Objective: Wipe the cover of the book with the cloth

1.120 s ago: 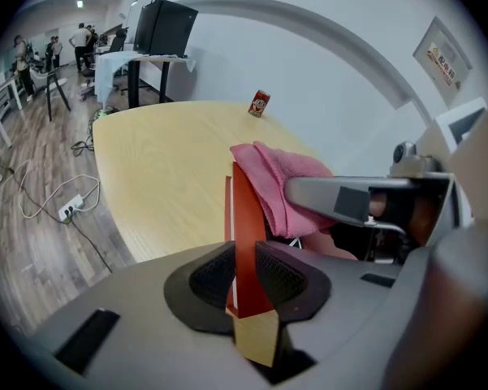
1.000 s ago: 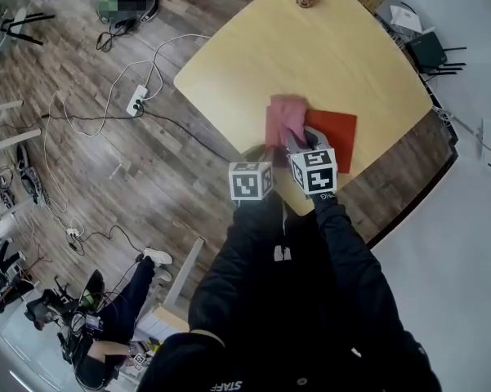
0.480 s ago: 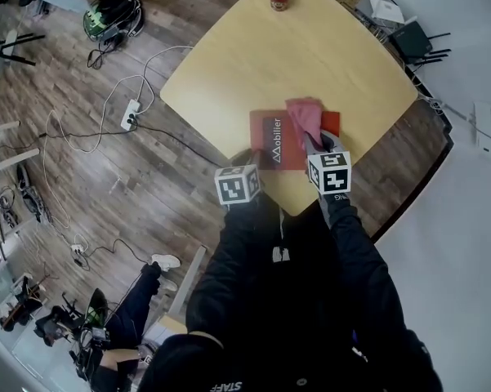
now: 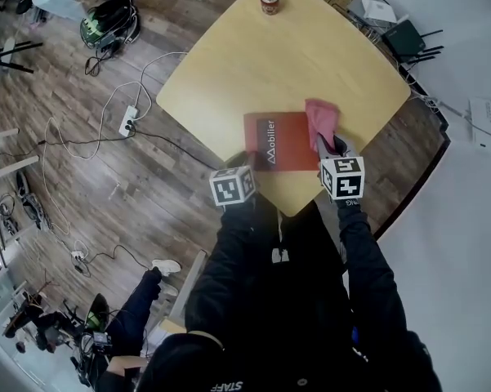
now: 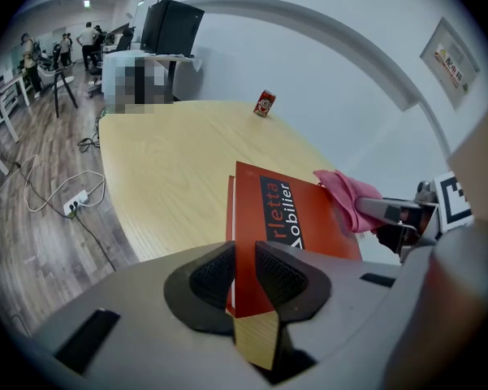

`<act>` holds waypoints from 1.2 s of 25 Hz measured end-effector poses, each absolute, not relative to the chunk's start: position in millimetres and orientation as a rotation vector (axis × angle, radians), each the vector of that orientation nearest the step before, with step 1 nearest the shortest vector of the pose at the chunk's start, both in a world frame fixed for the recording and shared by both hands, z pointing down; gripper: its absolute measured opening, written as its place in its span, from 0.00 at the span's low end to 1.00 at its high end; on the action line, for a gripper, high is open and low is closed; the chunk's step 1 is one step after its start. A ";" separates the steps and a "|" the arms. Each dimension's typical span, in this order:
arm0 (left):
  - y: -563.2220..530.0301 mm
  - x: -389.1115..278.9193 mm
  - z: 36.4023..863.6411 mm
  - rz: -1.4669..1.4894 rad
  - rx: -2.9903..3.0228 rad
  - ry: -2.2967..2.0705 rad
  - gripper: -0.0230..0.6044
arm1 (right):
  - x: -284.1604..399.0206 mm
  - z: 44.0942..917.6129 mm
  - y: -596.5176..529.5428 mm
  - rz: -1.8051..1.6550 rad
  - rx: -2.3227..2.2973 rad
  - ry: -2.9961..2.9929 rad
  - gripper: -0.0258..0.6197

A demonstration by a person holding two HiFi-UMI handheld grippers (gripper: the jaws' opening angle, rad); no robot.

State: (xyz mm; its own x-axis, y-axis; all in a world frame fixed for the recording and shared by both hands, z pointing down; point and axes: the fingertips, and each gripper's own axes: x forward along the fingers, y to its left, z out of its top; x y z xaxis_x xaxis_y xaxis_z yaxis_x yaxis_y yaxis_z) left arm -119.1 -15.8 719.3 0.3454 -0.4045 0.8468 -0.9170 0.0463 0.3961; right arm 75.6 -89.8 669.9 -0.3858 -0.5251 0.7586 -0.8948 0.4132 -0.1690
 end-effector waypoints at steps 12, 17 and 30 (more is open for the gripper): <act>-19.8 -117.0 719.8 0.590 1.554 -1.224 0.20 | -47.7 644.8 -65.2 0.745 0.920 -2.283 0.16; -21.0 -116.1 720.4 0.590 1.549 -1.224 0.20 | -76.7 670.0 -44.7 0.780 0.797 -2.271 0.16; -18.0 -118.2 719.8 0.585 1.554 -1.227 0.20 | -33.0 701.0 -31.7 0.855 0.883 -2.155 0.16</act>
